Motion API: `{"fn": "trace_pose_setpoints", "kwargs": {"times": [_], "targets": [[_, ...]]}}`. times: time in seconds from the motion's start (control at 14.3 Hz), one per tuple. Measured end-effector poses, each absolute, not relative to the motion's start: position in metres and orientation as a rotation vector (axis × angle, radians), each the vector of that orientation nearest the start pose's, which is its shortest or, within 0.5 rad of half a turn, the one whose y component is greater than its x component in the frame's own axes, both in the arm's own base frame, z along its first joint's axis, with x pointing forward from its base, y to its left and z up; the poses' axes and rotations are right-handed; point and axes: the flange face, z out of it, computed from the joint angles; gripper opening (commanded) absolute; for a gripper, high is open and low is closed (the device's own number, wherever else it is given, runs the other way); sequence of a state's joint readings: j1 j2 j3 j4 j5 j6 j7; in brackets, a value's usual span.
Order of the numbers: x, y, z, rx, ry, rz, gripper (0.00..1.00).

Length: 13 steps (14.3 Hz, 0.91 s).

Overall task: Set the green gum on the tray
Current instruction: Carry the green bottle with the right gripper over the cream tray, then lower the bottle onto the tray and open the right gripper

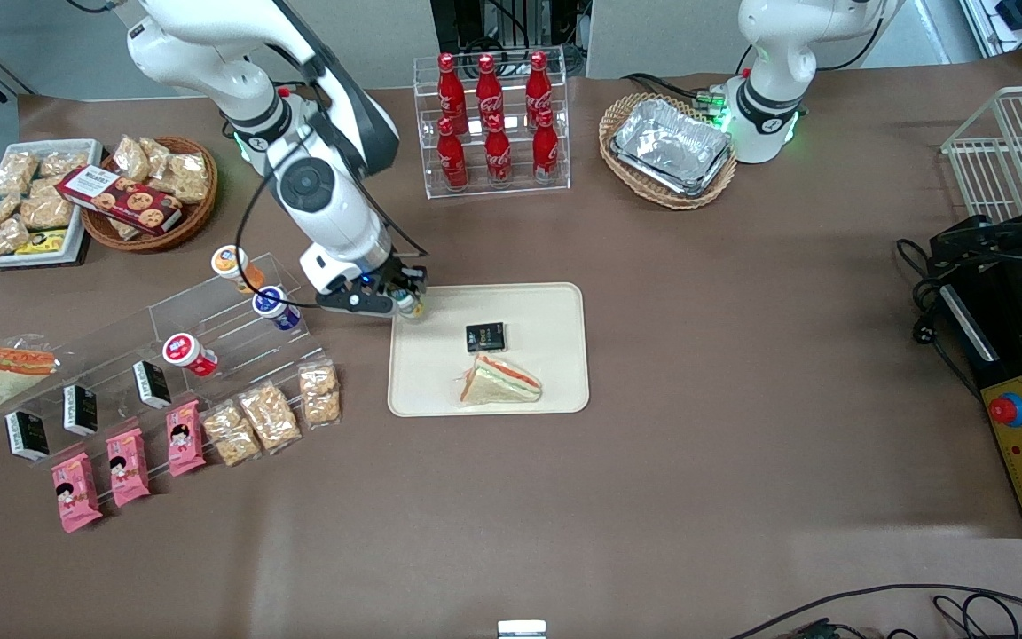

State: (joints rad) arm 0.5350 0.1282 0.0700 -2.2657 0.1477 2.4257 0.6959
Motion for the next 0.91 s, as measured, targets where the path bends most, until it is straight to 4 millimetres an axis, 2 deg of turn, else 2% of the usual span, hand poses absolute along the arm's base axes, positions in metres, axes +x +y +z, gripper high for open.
{"fn": "trace_pose_setpoints", "kwargs": {"times": [0.28,0.35,0.42,0.49,0.56,0.91], "targets": [[0.445,0.308,0.263,-3.017,0.327,0.044,0.38],[0.446,0.308,0.256,-3.018,0.331,0.043,0.41],[0.447,0.308,0.25,-3.018,0.334,0.043,0.67],[0.447,0.308,0.247,-3.019,0.335,0.043,0.86],[0.447,0.308,0.245,-3.018,0.337,0.041,0.96],[0.455,0.307,0.253,-3.006,0.35,0.015,0.99]]}}
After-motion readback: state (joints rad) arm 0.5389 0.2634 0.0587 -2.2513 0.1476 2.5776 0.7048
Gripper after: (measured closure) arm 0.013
